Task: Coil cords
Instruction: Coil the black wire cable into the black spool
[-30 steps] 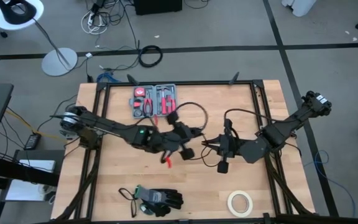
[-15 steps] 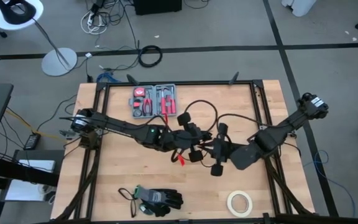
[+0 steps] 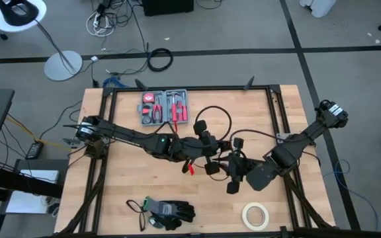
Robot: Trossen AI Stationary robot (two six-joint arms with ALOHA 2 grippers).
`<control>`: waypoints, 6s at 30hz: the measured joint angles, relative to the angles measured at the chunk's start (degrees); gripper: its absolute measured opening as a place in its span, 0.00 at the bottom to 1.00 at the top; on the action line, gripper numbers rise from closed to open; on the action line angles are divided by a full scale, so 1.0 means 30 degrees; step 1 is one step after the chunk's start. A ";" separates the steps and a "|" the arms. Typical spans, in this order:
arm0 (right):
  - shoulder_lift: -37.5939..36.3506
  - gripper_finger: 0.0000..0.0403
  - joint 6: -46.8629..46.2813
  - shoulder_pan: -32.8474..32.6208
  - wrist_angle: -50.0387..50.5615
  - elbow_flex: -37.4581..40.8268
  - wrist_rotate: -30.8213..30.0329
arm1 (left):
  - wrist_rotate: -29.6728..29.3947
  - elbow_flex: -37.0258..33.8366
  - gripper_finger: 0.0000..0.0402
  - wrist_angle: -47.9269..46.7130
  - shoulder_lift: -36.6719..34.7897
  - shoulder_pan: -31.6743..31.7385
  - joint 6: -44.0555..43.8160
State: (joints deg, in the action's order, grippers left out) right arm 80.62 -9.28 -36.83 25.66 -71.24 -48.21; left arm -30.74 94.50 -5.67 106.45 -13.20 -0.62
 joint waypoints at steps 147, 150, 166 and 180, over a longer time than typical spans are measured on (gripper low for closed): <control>-0.0342 0.04 0.3099 -0.2809 -0.5831 0.2353 -0.4429 | 0.0780 0.0029 0.00 0.6997 -0.0036 -0.0892 0.0000; -0.0342 0.03 0.2962 -0.2707 -0.5831 0.2353 -0.4422 | 0.0780 0.0029 0.00 0.6967 -0.0036 -0.0892 0.0000; -0.0357 0.13 0.2608 -0.2135 -0.6603 0.2339 -0.2756 | 0.0765 0.0022 0.00 0.6976 -0.0051 -0.0892 -0.0008; -0.0357 0.02 0.3104 -0.1599 -0.7078 0.2339 -0.2406 | 0.0765 0.0015 0.00 0.7027 -0.0051 -0.0892 0.0036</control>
State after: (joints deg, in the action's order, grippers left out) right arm 79.55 0.03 -41.62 4.42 -64.23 -55.42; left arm -28.45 94.54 15.41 106.30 -15.88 -0.51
